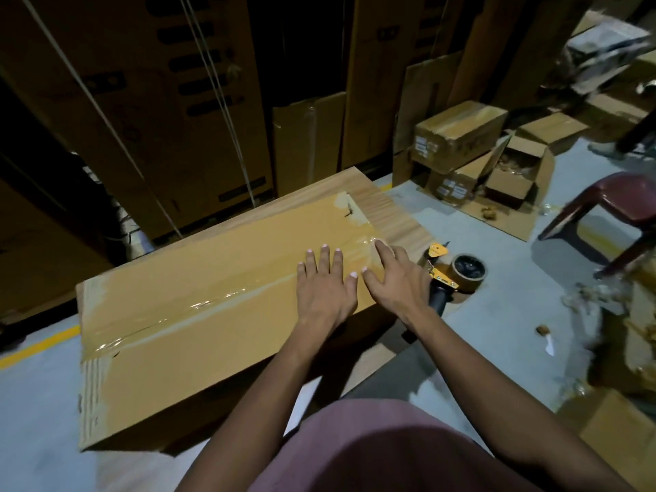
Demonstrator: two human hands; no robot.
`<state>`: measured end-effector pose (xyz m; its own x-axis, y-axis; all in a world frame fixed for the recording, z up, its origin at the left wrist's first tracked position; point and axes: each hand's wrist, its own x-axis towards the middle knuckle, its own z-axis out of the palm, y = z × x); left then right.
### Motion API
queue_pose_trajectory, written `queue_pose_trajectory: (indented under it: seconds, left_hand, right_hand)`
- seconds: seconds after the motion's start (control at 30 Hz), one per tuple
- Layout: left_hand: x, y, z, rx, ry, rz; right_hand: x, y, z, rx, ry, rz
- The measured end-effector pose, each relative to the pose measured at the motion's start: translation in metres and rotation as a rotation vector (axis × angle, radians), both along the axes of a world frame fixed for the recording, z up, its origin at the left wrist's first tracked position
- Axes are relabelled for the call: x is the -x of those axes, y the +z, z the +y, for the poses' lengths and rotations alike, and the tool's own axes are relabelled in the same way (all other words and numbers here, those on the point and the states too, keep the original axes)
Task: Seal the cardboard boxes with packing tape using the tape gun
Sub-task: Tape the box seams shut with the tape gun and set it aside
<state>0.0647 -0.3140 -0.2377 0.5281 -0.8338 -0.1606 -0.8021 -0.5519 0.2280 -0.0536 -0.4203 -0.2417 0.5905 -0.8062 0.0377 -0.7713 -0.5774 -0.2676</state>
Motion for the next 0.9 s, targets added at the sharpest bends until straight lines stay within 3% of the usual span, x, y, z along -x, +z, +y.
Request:
queue_pose_trajectory:
  seconds: [0.17, 0.33, 0.53, 0.6, 0.67, 0.8, 0.9]
  left_hand:
    - [0.021, 0.003, -0.019, -0.026, 0.177, 0.028]
    - [0.042, 0.011, -0.061, -0.115, 0.423, 0.052]
    - [0.035, 0.011, -0.129, -0.038, 0.298, 0.018]
    - [0.036, 0.010, -0.139, -0.011, 0.264, -0.010]
    - [0.040, 0.009, -0.144, -0.022, 0.191, -0.036]
    - [0.058, 0.005, -0.151, -0.136, 0.071, -0.160]
    - [0.081, 0.006, -0.156, -0.235, -0.010, -0.287]
  right_hand:
    - [-0.001, -0.002, -0.038, 0.018, 0.187, -0.019]
    - [-0.003, 0.000, -0.068, -0.102, 0.405, -0.131]
    - [0.015, 0.000, -0.083, -0.579, 0.377, -0.388]
    - [0.027, -0.012, -0.081, -0.787, 0.197, -0.604]
    - [0.044, -0.028, -0.082, -0.821, -0.120, -0.705]
    - [0.073, -0.059, -0.106, -0.774, -0.692, -0.540]
    - [0.075, -0.085, -0.122, -0.972, -0.908, -0.519]
